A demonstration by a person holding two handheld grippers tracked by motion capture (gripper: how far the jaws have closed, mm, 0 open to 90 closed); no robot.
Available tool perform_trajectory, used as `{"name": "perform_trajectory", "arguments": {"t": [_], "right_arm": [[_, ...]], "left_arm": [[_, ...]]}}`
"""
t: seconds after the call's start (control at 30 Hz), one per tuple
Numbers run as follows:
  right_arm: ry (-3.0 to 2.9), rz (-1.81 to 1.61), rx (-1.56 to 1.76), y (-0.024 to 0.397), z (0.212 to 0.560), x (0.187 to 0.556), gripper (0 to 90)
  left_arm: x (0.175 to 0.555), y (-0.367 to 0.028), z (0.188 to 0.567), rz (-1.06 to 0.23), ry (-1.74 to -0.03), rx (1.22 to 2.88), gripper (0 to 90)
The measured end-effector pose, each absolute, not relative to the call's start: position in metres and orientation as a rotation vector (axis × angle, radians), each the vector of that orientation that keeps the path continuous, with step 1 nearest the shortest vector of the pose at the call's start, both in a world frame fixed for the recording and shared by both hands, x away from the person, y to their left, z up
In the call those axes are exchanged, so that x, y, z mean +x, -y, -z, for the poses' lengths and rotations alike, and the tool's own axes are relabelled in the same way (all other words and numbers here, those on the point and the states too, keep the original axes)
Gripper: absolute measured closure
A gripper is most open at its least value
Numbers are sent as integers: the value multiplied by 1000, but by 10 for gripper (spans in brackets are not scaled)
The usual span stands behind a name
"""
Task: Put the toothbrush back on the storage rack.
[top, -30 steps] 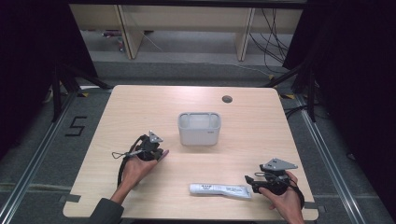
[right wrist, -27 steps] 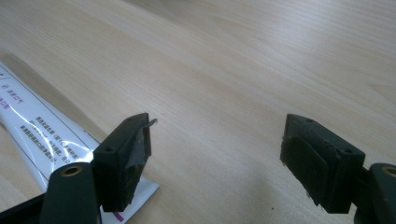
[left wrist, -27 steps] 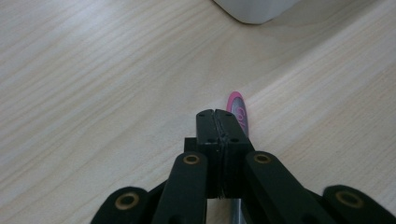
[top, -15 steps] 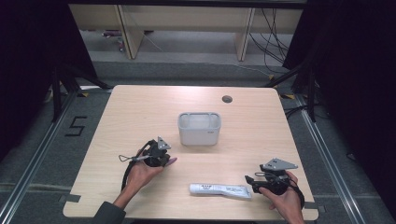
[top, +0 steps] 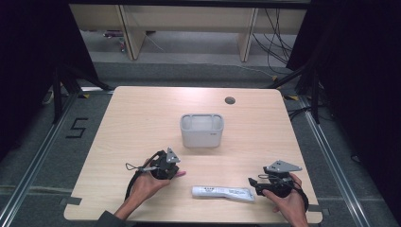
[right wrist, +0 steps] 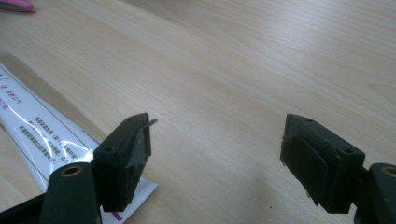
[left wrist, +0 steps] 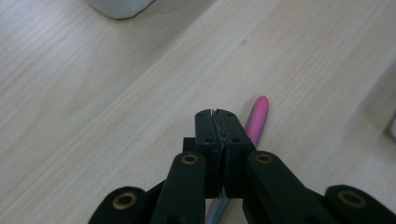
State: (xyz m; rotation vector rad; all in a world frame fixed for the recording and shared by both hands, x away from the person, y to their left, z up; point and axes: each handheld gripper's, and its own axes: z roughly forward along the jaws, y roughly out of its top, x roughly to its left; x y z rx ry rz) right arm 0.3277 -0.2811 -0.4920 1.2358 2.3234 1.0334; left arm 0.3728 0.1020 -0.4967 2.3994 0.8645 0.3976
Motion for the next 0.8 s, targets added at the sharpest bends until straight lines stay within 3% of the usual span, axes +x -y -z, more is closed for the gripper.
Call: {"name": "perform_trajectory", "arguments": {"t": [0.8], "right_arm": [[-2300,-1009,1216,281,492,327,251]], "left_arm": [[314,-110,493,-305,-713,2471,864]]}}
